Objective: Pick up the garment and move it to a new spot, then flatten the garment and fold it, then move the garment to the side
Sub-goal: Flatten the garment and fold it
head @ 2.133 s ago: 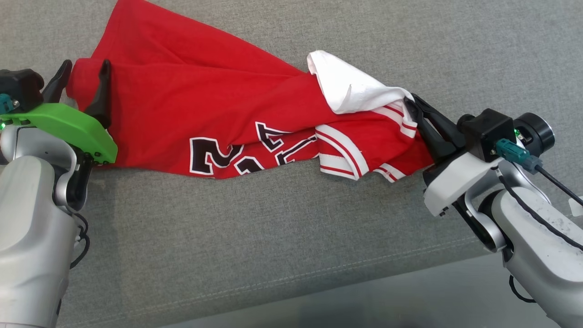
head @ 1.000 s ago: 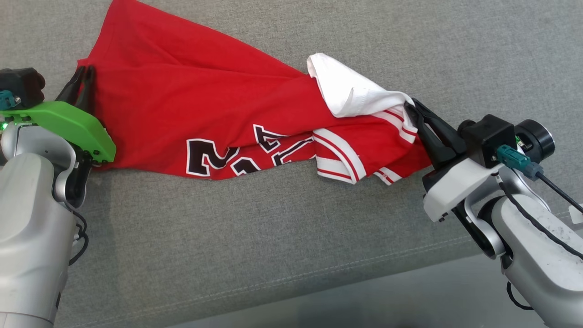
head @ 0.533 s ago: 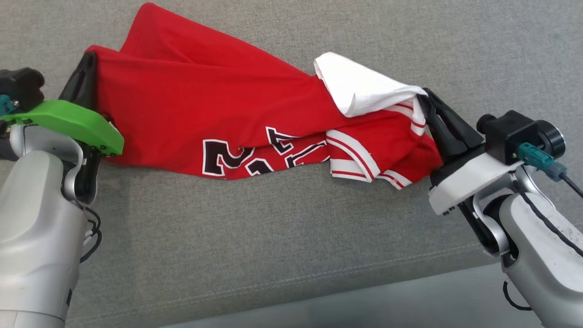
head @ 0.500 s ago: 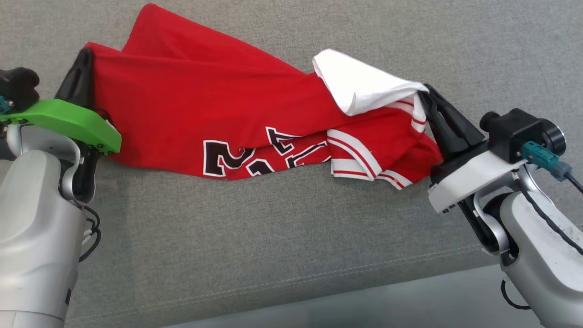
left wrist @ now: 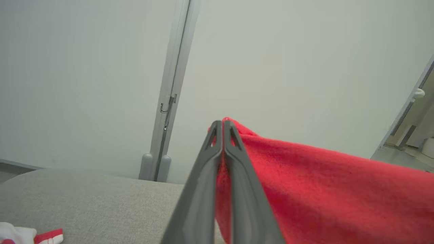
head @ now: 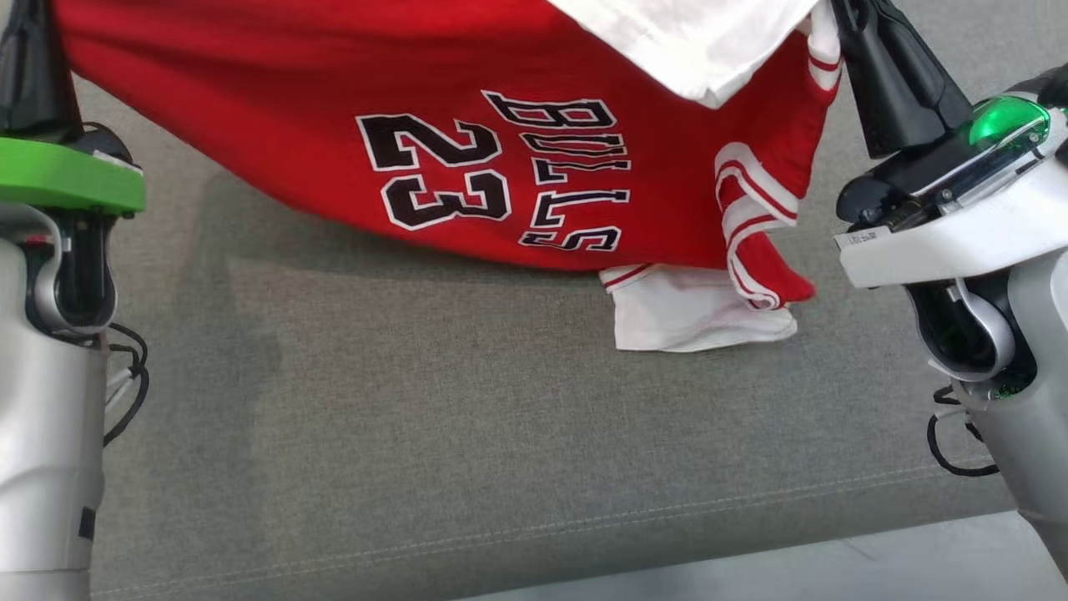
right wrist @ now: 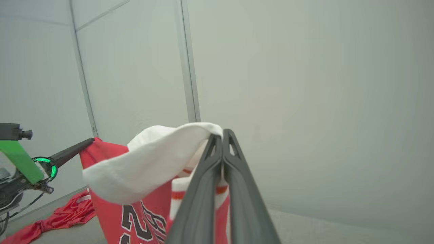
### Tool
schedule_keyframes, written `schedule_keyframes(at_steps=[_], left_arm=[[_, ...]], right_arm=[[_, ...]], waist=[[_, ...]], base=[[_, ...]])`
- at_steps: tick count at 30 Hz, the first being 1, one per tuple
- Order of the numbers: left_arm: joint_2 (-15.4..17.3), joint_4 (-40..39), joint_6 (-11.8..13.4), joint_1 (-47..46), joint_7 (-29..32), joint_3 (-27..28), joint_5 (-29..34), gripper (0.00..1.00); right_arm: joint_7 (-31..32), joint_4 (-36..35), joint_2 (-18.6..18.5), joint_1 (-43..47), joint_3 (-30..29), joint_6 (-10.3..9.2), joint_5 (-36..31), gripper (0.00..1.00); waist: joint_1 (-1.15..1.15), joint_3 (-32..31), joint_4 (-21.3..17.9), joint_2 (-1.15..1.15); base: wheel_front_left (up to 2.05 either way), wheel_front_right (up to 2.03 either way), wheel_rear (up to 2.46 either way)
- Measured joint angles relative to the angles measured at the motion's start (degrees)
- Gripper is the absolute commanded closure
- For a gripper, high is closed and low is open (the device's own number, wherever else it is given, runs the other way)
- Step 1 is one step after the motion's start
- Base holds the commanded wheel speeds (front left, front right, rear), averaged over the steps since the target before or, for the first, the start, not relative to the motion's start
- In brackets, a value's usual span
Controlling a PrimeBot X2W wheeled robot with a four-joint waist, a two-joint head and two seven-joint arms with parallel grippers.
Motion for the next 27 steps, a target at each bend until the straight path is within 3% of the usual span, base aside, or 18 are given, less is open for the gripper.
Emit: schedule_keyframes(at_steps=[5, 15, 23, 27], left_arm=[[1.2, -4.5, 0.0, 1.2, 0.0, 3.1, -0.3, 1.00], [1.9, -15.3, 2.2, 13.9, -0.1, 8.3, -2.9, 1.00], [0.7, -28.9, 4.6, 27.0, 3.0, 9.6, -7.8, 1.00], [0.5, -39.1, 5.4, 31.1, 5.9, 8.6, -9.4, 1.00]], right_arm=[[0.1, -2.7, 0.7, -0.1, -1.0, 1.98, 5.5, 1.00], [2.7, -9.2, 0.1, 9.9, -3.0, 2.92, 15.6, 1.00], [4.9, -21.0, -0.9, 16.7, -4.1, 3.33, 22.8, 1.00], [5.4, -29.3, -2.5, 18.1, -6.7, 2.30, 24.5, 1.00]], waist=[[0.00, -3.6, 0.6, 0.00], [0.00, -11.5, 0.9, 0.00], [0.00, -17.4, 0.3, 0.00], [0.00, -19.9, 0.1, 0.00]], base=[[0.00, 0.00, 0.00], [0.00, 0.00, 0.00], [0.00, 0.00, 0.00], [0.00, 0.00, 0.00]])
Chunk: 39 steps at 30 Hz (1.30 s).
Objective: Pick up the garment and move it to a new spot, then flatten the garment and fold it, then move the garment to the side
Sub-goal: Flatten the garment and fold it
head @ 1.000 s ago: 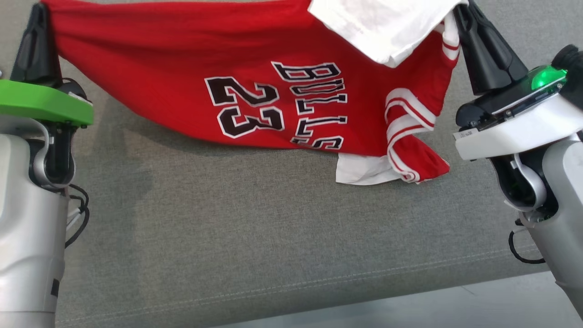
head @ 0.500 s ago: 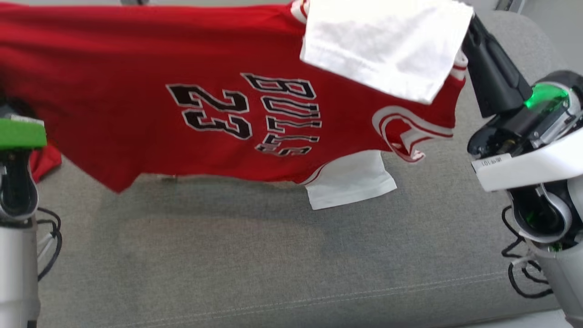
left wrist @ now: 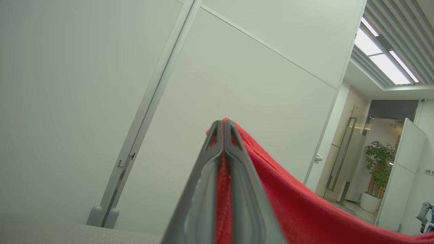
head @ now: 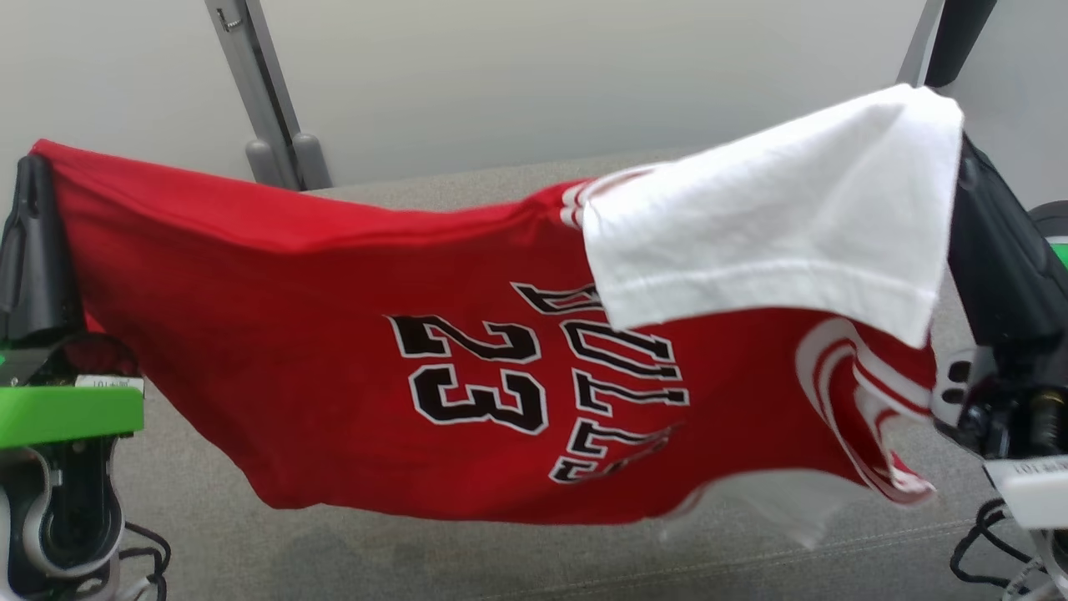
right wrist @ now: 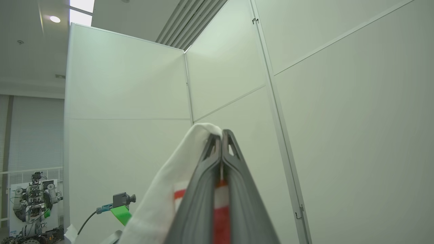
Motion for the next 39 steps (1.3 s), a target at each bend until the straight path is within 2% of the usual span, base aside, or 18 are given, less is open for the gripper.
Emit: schedule_keyframes(at_steps=[2, 6, 9, 12, 15, 18, 24, 28, 37, 39], left_arm=[[0.0, -5.1, 1.2, 2.1, 1.6, -0.1, -0.5, 1.00], [0.7, -15.3, 4.6, 6.9, 4.6, 1.7, -1.4, 1.00], [1.2, -20.2, 7.3, 11.1, 7.4, 2.8, -1.5, 1.00], [0.8, -23.5, 7.9, 15.7, 10.3, 3.1, -3.9, 1.00], [0.7, -24.1, 7.9, 19.6, 12.9, 2.4, -4.3, 1.00], [-1.8, -23.4, 8.3, 21.8, 15.3, -0.7, -8.0, 1.00], [-1.0, -20.1, 8.3, 23.1, 17.2, -2.1, -6.5, 1.00], [-0.1, -17.3, 8.4, 21.0, 17.9, -1.8, -5.4, 1.00], [2.3, -12.5, 8.4, 7.5, 21.6, -2.1, -4.3, 1.00], [3.7, -11.1, 8.4, 4.9, 23.0, -2.5, -3.1, 1.00]], right_arm=[[0.5, -4.1, -0.4, 0.9, -0.9, -0.73, 0.7, 1.00], [1.7, -9.5, -1.0, 3.9, -2.8, -3.80, 2.3, 1.00], [2.3, -10.1, -1.1, 8.1, -4.6, -6.44, 3.2, 1.00], [2.3, -9.9, -0.5, 13.4, -6.1, -7.34, 4.3, 1.00], [2.3, -7.6, 0.4, 18.1, -6.5, -7.49, 5.3, 1.00], [2.3, -4.1, 1.6, 21.1, -6.1, -7.48, 6.8, 1.00], [2.3, 2.2, 2.8, 21.4, -5.5, -7.47, 7.8, 1.00], [2.3, 6.1, 3.0, 17.1, -5.5, -7.47, 7.6, 1.00], [2.2, 14.0, 4.9, 4.8, -5.2, -7.27, 6.9, 1.00], [2.0, 15.8, 5.4, 2.3, -5.2, -7.01, 6.6, 1.00]], waist=[[0.00, -1.0, 0.0, 0.00], [0.00, -2.1, 0.6, 0.00], [0.00, -1.6, 0.8, 0.00], [0.00, -0.3, 0.9, 0.00], [0.00, 1.5, 1.0, 0.00], [0.00, 3.5, 1.0, 0.00], [0.00, 8.0, 0.9, 0.00], [0.00, 11.1, 0.6, 0.00], [0.00, 18.3, -0.5, 0.00], [0.00, 20.0, -0.7, 0.00]], base=[[0.00, 0.00, 0.00], [0.00, 0.00, 0.00], [0.00, 0.00, 0.00], [0.00, 0.00, 0.00], [0.00, 0.00, 0.00], [0.00, 0.00, 0.00], [0.00, 0.00, 0.00], [0.00, 0.00, 0.00], [0.00, 0.00, 0.00], [0.00, 0.00, 0.00]])
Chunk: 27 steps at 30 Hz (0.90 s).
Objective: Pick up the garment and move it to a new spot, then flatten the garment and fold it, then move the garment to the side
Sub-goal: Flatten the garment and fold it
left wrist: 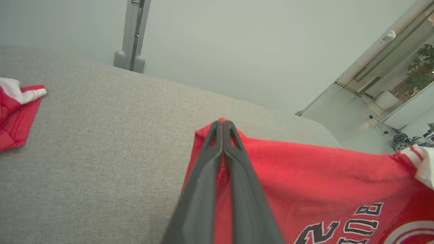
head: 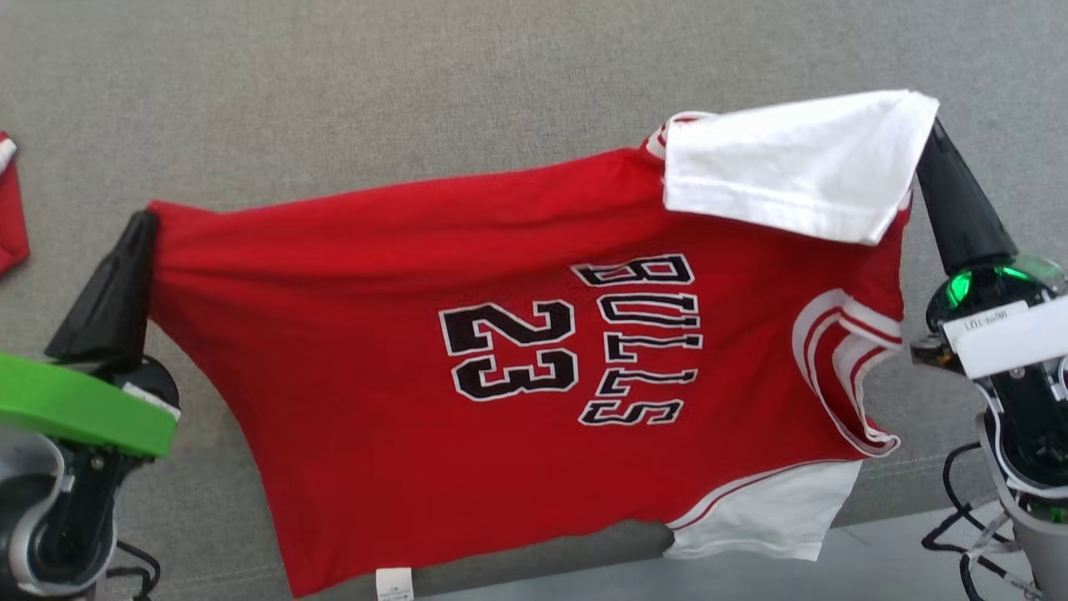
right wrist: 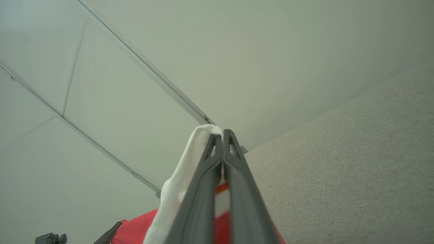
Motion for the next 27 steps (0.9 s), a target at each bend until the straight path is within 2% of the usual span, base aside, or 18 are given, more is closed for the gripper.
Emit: schedule_keyframes(at_steps=[7, 19, 27], left_arm=[[0.9, 5.7, 0.0, -10.0, 3.7, -2.2, 0.1, 1.00], [2.9, 14.6, 0.1, -28.5, 6.7, -2.2, 2.1, 1.00], [2.9, 22.6, 0.2, -37.8, 7.7, -3.9, 3.9, 1.00]], right_arm=[[-0.3, 6.6, 1.3, -8.8, 0.4, 0.01, -1.1, 1.00], [1.0, 16.3, 6.0, -26.8, 1.5, -0.45, -0.9, 1.00], [1.5, 27.0, 7.9, -36.4, 0.7, -0.57, -3.0, 1.00]], waist=[[0.00, 5.8, -0.4, 0.00], [0.00, 15.7, -0.2, 0.00], [0.01, 23.0, 0.1, 0.00]], base=[[0.00, 0.00, 0.00], [0.00, 0.00, 0.00], [0.00, 0.00, 0.00]])
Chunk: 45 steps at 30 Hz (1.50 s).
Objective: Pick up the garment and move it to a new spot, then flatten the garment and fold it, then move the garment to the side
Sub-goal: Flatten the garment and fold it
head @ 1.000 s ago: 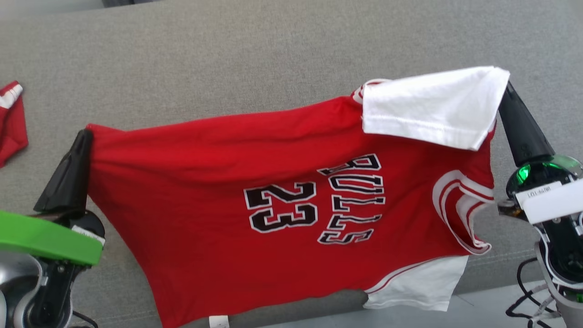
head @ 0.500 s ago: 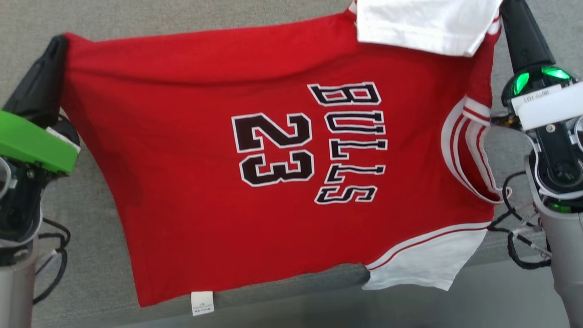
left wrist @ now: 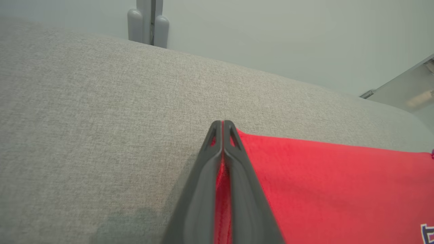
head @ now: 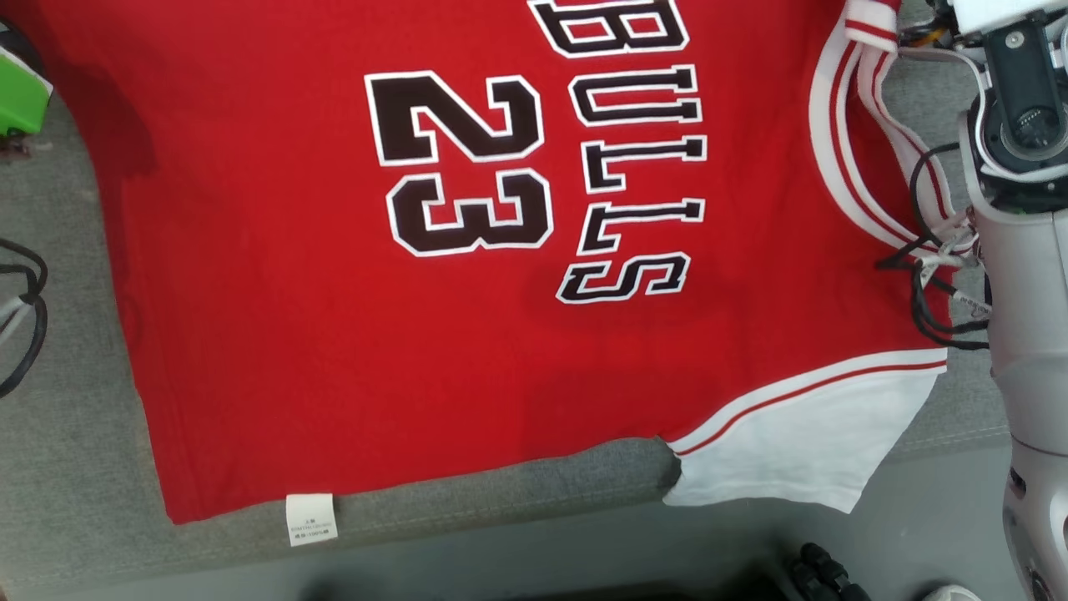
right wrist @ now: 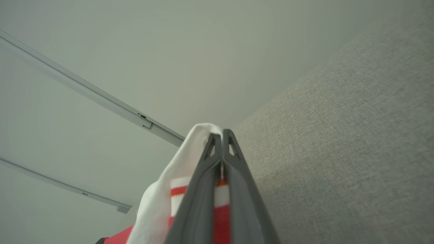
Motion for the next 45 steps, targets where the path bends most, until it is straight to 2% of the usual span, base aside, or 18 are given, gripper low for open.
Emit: schedule_keyframes(at_steps=[8, 9, 11, 12, 14, 15, 17, 18, 20, 21, 23, 24, 27, 33, 37, 42, 45], left_arm=[[-1.9, 8.1, -0.8, -5.6, -2.3, -1.8, 2.2, 1.00], [-2.3, 8.9, -0.9, -6.0, -2.7, -1.9, 2.4, 1.00], [-2.6, 10.5, -0.9, -6.7, -3.7, -1.9, 2.9, 1.00], [-2.6, 11.2, -1.1, -7.1, -4.1, -2.0, 2.9, 0.88], [-2.7, 12.9, -1.6, -7.9, -5.1, -2.0, 3.2, 0.88], [-2.8, 13.5, -1.8, -8.2, -5.2, -2.1, 3.3, 0.80], [-2.9, 15.2, -2.4, -8.8, -6.3, -2.2, 3.4, 0.80], [-3.0, 16.1, -2.8, -8.9, -7.0, -2.2, 3.4, 0.61], [-3.2, 17.7, -3.3, -8.9, -8.1, -2.2, 3.5, 0.61], [-3.3, 18.2, -3.4, -9.0, -8.2, -2.1, 3.5, 0.44], [-3.5, 19.8, -4.1, -9.1, -9.3, -2.1, 3.5, 0.44], [-3.7, 20.3, -4.4, -9.1, -9.6, -2.0, 3.5, 0.00], [-4.0, 22.2, -5.3, -9.1, -11.3, -1.7, 3.5, 0.00], [-4.2, 25.5, -7.0, -8.8, -14.8, -0.8, 3.4, 0.00], [-4.3, 26.9, -8.5, -7.0, -17.8, -0.3, 3.4, 0.00], [-4.4, 27.9, -9.9, -4.4, -20.0, -0.3, 3.4, 0.00], [-5.0, 27.7, -11.1, -2.0, -22.6, 0.2, 3.0, 0.00]], right_arm=[[-1.2, 9.1, 2.0, -6.4, -0.5, -0.02, -1.8, 1.00], [-1.8, 10.0, 2.2, -7.4, -0.9, -0.02, -2.0, 0.62], [-3.4, 12.1, 2.8, -9.4, -2.0, -0.02, -3.0, 0.62], [-3.9, 12.9, 3.0, -10.1, -2.3, -0.02, -3.3, 0.00], [-5.0, 14.5, 3.6, -11.1, -2.7, -0.02, -3.5, 0.00], [-5.1, 15.1, 3.7, -11.5, -2.7, -0.03, -3.7, 0.00], [-5.6, 16.6, 3.7, -12.2, -2.5, -0.02, -4.2, 0.00], [-6.1, 17.6, 3.8, -12.5, -2.3, -0.02, -4.4, 0.00], [-6.4, 19.3, 3.8, -12.8, -1.7, -0.02, -5.0, 0.00], [-6.5, 19.8, 3.8, -12.8, -1.7, -0.01, -5.1, 0.00], [-7.4, 21.1, 4.0, -12.9, -1.5, 0.03, -5.2, 0.00], [-7.4, 21.6, 4.0, -12.9, -1.3, 0.11, -5.3, 0.00], [-8.4, 23.2, 3.9, -12.8, -0.8, 0.92, -5.4, 0.00], [-11.2, 25.2, 3.1, -10.6, -0.8, 3.75, -6.4, 0.00], [-14.3, 25.1, 0.7, -7.9, -2.1, 5.57, -7.2, 0.00], [-15.8, 24.7, -2.6, -4.3, -3.4, 6.14, -8.9, 0.00], [-17.0, 23.2, -5.8, -1.6, -5.4, 6.13, -11.4, 0.00]], waist=[[0.00, 4.7, 0.5, 0.00], [0.00, 5.1, 0.6, 0.00], [0.00, 5.6, 0.8, 0.00], [0.00, 5.7, 0.9, 0.00], [0.00, 5.7, 0.9, 0.00], [0.00, 5.7, 0.9, 0.00], [0.00, 5.6, 0.9, 0.00], [0.00, 5.4, 0.9, 0.00], [0.00, 4.9, 0.8, 0.00], [0.00, 4.7, 0.8, 0.00], [0.00, 4.2, 0.7, 0.00], [0.00, 3.9, 0.6, 0.00], [0.00, 2.9, 0.5, 0.00], [0.00, 0.2, 0.1, 0.00], [0.00, -2.0, 0.0, 0.00], [0.00, -5.0, 0.0, 0.00], [-0.01, -6.8, 0.2, 0.00]], base=[[0.00, 0.00, 0.00], [0.00, 0.00, 0.00], [0.00, 0.00, 0.00], [0.00, 0.00, 0.00], [0.00, 0.00, 0.00], [0.00, 0.00, 0.00], [0.00, 0.00, 0.00], [0.00, 0.00, 0.00], [0.00, 0.00, 0.00], [0.00, 0.00, 0.00], [0.00, 0.00, 0.00], [0.00, 0.00, 0.00], [0.00, 0.00, 0.00], [0.00, 0.00, 0.00], [0.00, 0.00, 0.00], [0.00, 0.00, 0.00], [0.00, 0.00, 0.00]])
